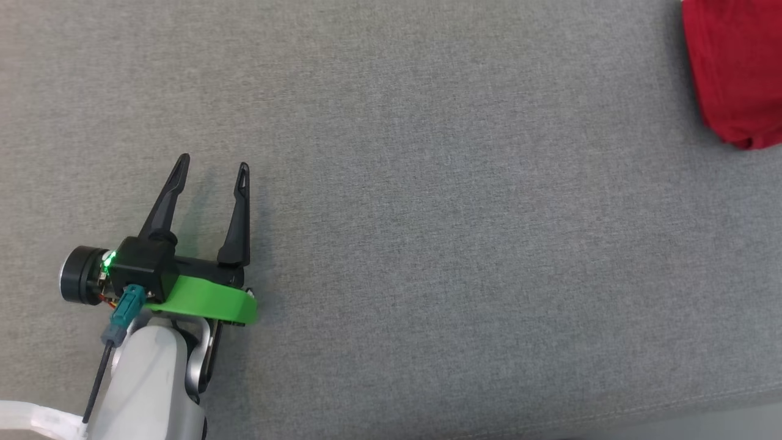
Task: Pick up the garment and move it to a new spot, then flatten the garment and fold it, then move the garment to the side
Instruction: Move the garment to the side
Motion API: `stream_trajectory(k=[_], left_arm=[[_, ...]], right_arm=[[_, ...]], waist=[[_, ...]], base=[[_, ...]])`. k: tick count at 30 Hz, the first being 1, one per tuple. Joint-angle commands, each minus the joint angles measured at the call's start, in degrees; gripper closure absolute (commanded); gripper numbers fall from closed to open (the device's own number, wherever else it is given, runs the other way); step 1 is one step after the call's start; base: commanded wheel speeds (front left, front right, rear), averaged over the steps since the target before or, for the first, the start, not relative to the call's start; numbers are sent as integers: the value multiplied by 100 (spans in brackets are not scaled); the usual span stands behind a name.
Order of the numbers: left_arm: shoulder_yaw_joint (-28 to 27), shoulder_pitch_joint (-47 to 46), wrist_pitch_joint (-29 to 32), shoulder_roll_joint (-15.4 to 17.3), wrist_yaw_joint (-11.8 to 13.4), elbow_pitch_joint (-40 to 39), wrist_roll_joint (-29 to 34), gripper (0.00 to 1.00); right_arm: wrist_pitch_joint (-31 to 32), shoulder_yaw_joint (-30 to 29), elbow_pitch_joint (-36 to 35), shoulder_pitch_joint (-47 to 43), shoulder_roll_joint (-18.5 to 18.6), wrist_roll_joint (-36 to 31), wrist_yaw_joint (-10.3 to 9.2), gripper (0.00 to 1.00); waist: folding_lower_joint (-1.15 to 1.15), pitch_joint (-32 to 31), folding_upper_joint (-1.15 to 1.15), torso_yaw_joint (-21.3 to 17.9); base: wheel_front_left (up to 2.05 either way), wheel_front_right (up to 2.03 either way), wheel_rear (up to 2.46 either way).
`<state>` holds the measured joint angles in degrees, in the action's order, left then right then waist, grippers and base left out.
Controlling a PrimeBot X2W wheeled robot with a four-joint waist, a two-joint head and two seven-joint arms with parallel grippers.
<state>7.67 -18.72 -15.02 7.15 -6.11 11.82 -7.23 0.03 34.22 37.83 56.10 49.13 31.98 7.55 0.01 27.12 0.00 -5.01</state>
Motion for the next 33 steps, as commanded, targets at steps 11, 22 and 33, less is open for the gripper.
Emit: stream_trajectory(k=[11, 22, 33], left_arm=[[127, -78, 117, 179, -22, -540, 60, 0], [126, 31, 132, 212, 70, -668, -29, 0], [-14, 313, 25, 136, 190, -348, -221, 0]], right_arm=[[-36, 58, 590, 562, 492, 374, -15, 100], [-523, 118, 1510, 944, 84, -8, -15, 0], [-1440, 4, 1544, 831, -554, -259, -15, 0]], waist=[[-1, 514, 0, -312], [-1, 457, 0, -200], [-1, -342, 0, -158]], base=[[0, 0, 0], [0, 0, 0], [0, 0, 0]])
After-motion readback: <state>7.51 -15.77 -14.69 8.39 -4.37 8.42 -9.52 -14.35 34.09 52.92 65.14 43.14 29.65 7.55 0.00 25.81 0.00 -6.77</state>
